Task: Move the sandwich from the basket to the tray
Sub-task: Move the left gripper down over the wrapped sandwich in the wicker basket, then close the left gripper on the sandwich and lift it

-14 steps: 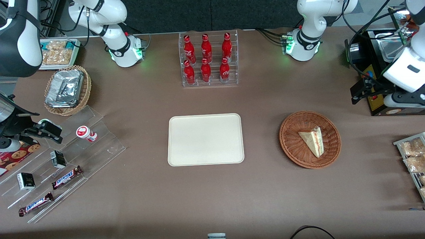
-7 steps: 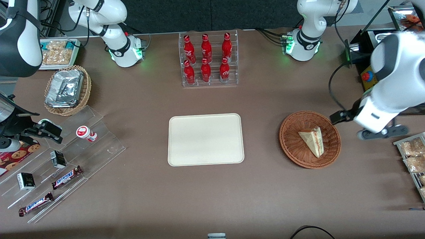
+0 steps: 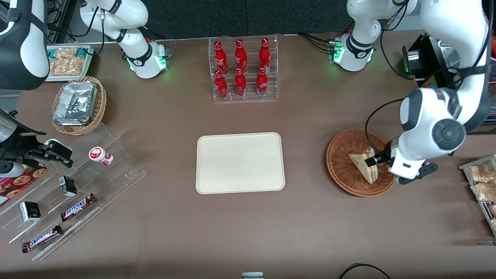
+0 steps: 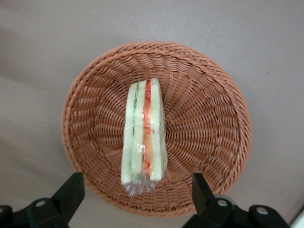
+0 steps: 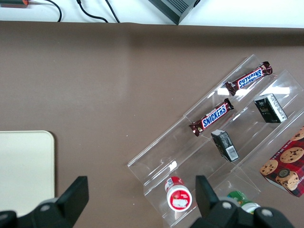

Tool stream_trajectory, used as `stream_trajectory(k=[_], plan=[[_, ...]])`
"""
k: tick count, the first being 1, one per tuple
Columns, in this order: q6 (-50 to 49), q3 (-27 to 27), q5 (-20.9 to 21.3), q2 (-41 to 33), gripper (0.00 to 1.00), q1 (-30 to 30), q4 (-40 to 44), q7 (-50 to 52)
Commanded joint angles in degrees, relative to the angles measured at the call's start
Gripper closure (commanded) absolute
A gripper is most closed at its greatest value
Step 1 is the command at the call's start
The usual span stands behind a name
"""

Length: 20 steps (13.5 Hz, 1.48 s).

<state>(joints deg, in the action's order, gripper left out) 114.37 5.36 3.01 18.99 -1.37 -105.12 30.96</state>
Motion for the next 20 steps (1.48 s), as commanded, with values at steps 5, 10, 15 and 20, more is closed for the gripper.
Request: stream_trajectory(k=[5, 10, 15, 20], plan=[[15.53, 0.00, 0.07, 2.80, 0.00, 0.49, -10.72, 5.68], [17.03, -0.17, 0.15, 5.18, 0.60, 0.67, -10.72, 5.69], [16.07, 0.00, 0.24, 4.22, 1.00, 0.49, -7.48, 3.85], [-5.07, 3.42, -0.64, 2.45, 1.00, -2.75, 7.78, 0.06]])
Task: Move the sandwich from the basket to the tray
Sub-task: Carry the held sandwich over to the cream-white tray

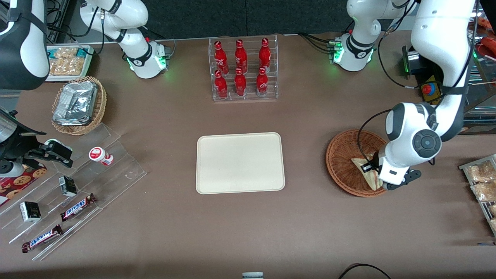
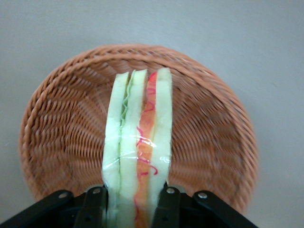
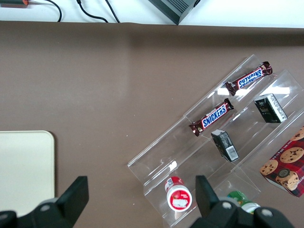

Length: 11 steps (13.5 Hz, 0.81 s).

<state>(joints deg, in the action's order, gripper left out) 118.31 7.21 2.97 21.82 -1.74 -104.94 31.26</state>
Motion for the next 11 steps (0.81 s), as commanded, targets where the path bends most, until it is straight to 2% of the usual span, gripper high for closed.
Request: stream_trajectory(k=[1, 4, 8, 11], plan=[[-12.80, 3.06, -0.86, -0.20, 1.00, -3.95, 11.30, 0.12], [-16.52, 4.40, -4.46, 1.73, 1.00, -10.80, 19.83, 5.37], [-16.62, 4.40, -4.21, 8.57, 1.00, -22.14, 29.68, 13.73], [-16.53, 4.22, -3.77, 16.13, 1.00, -27.95, 38.64, 14.97]])
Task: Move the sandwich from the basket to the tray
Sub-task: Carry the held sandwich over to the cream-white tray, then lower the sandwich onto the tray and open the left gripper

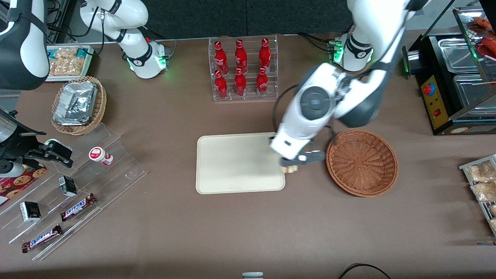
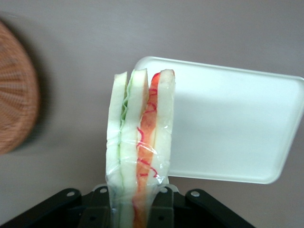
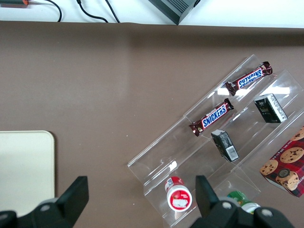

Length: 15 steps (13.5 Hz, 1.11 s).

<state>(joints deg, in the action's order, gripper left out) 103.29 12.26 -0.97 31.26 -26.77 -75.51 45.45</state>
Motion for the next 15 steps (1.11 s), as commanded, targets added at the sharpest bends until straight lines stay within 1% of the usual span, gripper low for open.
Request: stream_trajectory(k=[1, 3, 6, 8, 10, 11, 14, 15], plan=[[-0.65, -0.93, 0.26, 8.88, 1.00, -4.24, 10.80, 0.69], [4.87, -1.10, 1.05, 11.79, 0.98, -7.32, 11.00, 1.48], [12.17, -1.01, 6.66, 16.80, 0.98, -10.49, 11.08, 5.43], [14.82, -1.10, 8.69, 19.44, 0.98, -11.29, 11.26, 5.44], [16.84, -0.93, 13.69, 21.81, 0.98, -12.16, 11.35, 5.44], [17.72, -1.19, 14.93, 22.95, 0.98, -13.30, 11.44, 5.87], [20.71, -1.19, 15.20, 26.38, 0.95, -13.49, 12.31, 7.97], [21.68, -1.19, 15.12, 27.09, 0.93, -13.57, 12.32, 8.86]])
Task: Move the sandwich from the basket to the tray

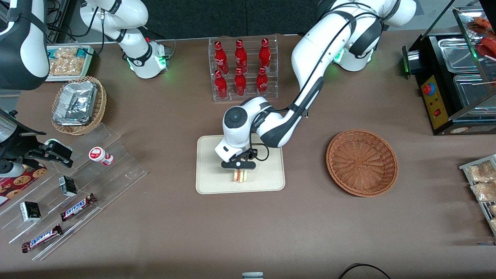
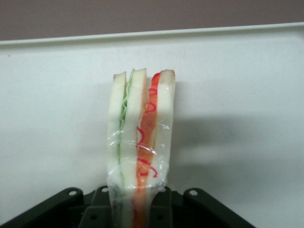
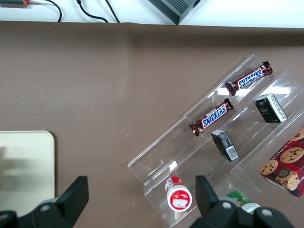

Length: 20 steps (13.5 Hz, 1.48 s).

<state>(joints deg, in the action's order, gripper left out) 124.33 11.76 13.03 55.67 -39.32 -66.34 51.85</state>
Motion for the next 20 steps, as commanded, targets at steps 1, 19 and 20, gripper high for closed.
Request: stream_trajectory(k=[1, 19, 20], plan=[[1.00, -0.69, 1.12, 3.04, 0.72, -1.02, 3.15, 3.25], [-14.66, -0.16, -12.40, -41.03, 0.01, 21.97, -28.17, -19.91], [-13.68, -0.25, -12.93, -45.25, 0.01, 24.44, -33.36, -24.29]])
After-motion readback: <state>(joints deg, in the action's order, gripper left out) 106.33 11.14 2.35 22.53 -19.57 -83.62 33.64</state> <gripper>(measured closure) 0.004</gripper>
